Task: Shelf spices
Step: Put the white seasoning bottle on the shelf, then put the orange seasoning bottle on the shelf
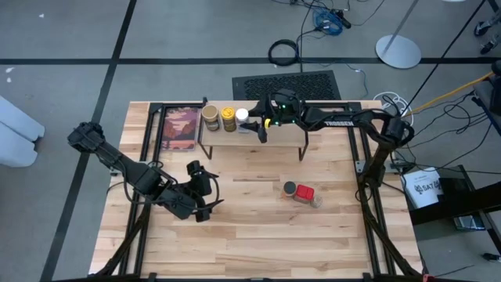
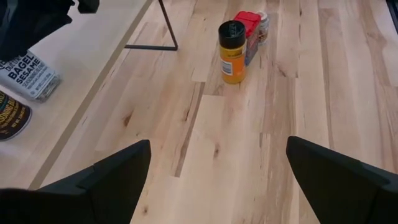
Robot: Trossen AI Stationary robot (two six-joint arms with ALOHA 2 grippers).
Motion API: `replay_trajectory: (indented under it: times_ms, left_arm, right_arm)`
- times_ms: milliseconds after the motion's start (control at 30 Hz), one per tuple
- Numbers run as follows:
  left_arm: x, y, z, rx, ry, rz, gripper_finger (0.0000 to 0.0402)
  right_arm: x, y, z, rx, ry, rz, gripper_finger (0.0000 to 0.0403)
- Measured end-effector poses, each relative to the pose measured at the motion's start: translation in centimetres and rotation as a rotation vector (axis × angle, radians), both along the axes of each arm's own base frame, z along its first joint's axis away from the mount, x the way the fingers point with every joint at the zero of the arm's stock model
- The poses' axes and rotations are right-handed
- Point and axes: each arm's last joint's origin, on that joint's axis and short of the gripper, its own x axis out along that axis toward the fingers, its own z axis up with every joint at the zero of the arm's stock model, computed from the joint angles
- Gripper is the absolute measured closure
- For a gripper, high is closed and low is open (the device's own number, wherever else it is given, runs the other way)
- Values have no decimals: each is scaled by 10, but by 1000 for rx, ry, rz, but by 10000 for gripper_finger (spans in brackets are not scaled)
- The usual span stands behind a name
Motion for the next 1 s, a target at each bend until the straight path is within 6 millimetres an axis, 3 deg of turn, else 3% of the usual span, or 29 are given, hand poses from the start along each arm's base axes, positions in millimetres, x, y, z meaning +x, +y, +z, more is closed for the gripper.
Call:
replay_trajectory:
  times_ms: [500, 800, 1000]
  left_arm:
    - [0, 0, 0, 1, 0, -1, 17]
    - [0, 0, 0, 1, 0, -1, 17]
    - [0, 0, 0, 1, 0, -1, 17]
  right_arm:
    - [0, -1, 1, -37, -7, 6, 202]
    - [0, -1, 2, -44, -15, 3, 122]
    - [-7, 3, 20, -67, -59, 2, 111]
